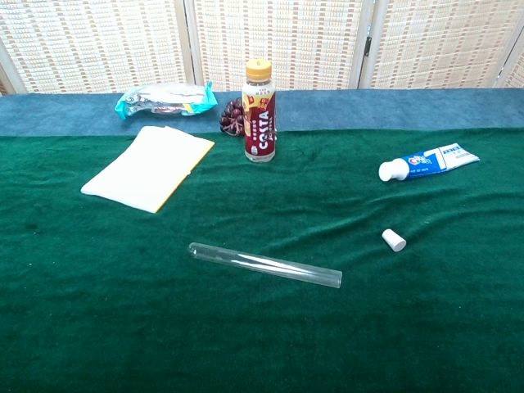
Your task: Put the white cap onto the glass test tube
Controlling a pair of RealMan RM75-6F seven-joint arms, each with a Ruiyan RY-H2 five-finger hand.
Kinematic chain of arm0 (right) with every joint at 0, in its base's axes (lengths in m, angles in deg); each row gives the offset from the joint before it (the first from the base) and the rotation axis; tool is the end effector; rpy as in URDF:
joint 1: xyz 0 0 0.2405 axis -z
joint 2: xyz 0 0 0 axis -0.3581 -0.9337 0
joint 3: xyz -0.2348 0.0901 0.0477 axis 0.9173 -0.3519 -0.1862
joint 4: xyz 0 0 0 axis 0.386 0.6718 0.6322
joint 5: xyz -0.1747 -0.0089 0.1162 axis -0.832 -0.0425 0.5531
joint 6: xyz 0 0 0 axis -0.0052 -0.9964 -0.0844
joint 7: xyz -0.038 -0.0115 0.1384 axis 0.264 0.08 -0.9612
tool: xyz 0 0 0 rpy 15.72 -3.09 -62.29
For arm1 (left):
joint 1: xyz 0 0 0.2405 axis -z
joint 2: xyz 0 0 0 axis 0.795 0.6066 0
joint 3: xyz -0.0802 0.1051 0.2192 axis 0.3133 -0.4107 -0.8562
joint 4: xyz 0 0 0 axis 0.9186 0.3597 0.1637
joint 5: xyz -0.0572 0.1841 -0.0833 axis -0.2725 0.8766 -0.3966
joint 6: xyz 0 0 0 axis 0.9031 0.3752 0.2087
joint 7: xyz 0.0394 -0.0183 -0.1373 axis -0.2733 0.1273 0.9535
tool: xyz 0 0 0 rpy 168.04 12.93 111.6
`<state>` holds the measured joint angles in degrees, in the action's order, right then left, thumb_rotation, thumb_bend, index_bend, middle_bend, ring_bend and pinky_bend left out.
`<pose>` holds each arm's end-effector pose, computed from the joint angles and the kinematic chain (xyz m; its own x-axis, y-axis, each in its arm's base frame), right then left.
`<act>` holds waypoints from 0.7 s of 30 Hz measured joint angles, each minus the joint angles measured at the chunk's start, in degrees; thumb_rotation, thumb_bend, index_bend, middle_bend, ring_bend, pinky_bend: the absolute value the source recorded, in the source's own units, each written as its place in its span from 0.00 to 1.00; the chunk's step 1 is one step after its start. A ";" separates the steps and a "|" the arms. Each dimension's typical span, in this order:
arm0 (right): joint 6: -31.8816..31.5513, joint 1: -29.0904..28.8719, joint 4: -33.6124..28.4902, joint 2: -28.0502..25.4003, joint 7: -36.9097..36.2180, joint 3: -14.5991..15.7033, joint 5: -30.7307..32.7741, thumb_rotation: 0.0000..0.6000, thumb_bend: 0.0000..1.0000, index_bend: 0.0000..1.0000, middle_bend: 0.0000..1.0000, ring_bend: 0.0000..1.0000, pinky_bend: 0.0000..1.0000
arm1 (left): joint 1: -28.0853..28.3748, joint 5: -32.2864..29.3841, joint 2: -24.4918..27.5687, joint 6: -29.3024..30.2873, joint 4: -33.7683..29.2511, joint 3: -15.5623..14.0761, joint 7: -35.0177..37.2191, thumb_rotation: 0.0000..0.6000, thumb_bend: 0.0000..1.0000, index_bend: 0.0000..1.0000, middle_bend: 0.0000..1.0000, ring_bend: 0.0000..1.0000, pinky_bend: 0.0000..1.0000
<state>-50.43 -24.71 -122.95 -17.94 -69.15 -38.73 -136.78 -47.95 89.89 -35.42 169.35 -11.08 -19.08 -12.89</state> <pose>-0.3042 -0.1589 0.1735 0.3264 0.0152 0.9451 -0.9382 -0.1167 0.3259 -0.2959 0.1665 0.1453 0.4935 -0.0274 0.8693 0.8692 -0.0201 -0.4941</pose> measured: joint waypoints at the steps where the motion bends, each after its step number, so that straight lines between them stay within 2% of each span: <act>1: 0.05 0.03 0.01 0.00 -0.03 -0.04 -0.01 1.00 0.51 0.12 0.30 0.36 0.40 | 0.01 0.04 -0.02 -0.15 -0.03 0.04 -0.03 1.00 0.32 0.27 0.27 0.27 0.22; 9: 0.19 0.32 0.33 -0.10 -0.56 -0.36 -0.29 1.00 0.51 0.12 0.30 0.36 0.40 | -0.02 1.35 0.16 -0.31 -0.57 0.30 -0.51 1.00 0.32 0.27 0.28 0.30 0.22; 13: 0.12 0.39 0.41 -0.16 -0.95 -0.56 -0.55 1.00 0.51 0.12 0.30 0.36 0.40 | 0.64 2.83 0.36 -0.41 -0.94 0.69 -0.87 1.00 0.32 0.30 0.41 0.42 0.23; 16: 0.32 0.39 0.41 -0.34 -1.12 -0.66 -0.55 1.00 0.51 0.12 0.30 0.37 0.40 | 2.03 4.87 0.52 -0.95 -1.12 1.21 -1.13 1.00 0.32 0.33 0.50 0.50 0.35; 21: 0.36 0.33 -0.07 -0.75 -1.07 -0.98 -0.78 1.00 0.51 0.12 0.31 0.39 0.40 | 6.37 9.08 0.81 -4.84 -1.81 1.82 -0.64 1.00 0.34 0.40 0.65 0.66 0.67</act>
<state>-50.08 -24.38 -123.02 -18.69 -70.22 -39.72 -137.56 -41.58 98.98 -34.61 164.51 -12.89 -17.26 -13.53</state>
